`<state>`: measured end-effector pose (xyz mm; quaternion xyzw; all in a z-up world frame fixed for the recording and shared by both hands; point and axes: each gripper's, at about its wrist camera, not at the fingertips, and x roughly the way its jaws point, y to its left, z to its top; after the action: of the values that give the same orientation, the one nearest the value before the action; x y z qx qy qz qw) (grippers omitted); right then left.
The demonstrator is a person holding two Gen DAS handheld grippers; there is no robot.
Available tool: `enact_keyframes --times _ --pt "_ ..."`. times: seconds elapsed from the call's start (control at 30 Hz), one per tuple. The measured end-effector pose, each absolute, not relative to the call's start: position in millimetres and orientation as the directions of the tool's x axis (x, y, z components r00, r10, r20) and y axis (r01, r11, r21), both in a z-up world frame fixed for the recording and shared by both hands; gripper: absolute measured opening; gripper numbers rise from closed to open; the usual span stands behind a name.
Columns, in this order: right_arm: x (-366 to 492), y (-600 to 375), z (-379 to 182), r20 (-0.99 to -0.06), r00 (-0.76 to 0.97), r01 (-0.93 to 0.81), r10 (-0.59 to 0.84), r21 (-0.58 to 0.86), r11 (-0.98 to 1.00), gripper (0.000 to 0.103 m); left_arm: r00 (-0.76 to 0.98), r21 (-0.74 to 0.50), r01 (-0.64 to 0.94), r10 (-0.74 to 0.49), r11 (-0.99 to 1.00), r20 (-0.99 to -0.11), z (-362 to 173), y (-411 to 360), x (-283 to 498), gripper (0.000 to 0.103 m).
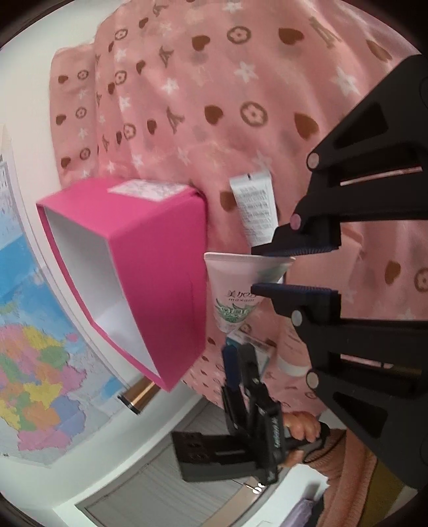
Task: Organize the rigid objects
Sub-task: 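Move the right gripper to the white black-capped tube and grasp it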
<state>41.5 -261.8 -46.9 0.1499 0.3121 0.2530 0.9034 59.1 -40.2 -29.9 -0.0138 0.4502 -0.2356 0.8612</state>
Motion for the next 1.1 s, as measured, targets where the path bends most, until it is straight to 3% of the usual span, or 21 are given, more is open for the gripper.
enact_keyframes --times 0.47,0.6,0.77,1.0,1.1 --pt "72.7 -288.4 -51.6 -0.518 0.734 -0.216 0.439 0.434 0.874 0.021 0.445 -0.251 0.459 -0.465 0.852 -0.766 -26.5 -76.0 61.1 0.045" --pt "70.2 -303.6 -61.0 -0.520 0.742 -0.167 0.423 0.467 0.868 0.038 0.415 -0.259 0.485 -0.480 0.835 -0.773 -29.0 -91.0 60.4 0.045" --pt "60.6 -303.1 -70.4 -0.559 0.716 -0.177 0.418 0.434 0.883 0.038 0.367 -0.286 0.508 -0.505 0.812 -0.781 -34.8 -104.1 59.6 0.045" --pt "59.7 -283.0 -72.7 -0.571 0.699 -0.231 0.431 0.391 0.891 0.041 0.325 -0.310 0.496 -0.504 0.811 -0.800 -41.6 -112.6 62.0 0.033" --pt "55.6 -273.4 -72.8 -0.573 0.695 -0.248 0.434 0.375 0.893 0.043 0.337 -0.303 0.486 -0.496 0.820 -0.801 -40.7 -110.9 61.3 0.032"
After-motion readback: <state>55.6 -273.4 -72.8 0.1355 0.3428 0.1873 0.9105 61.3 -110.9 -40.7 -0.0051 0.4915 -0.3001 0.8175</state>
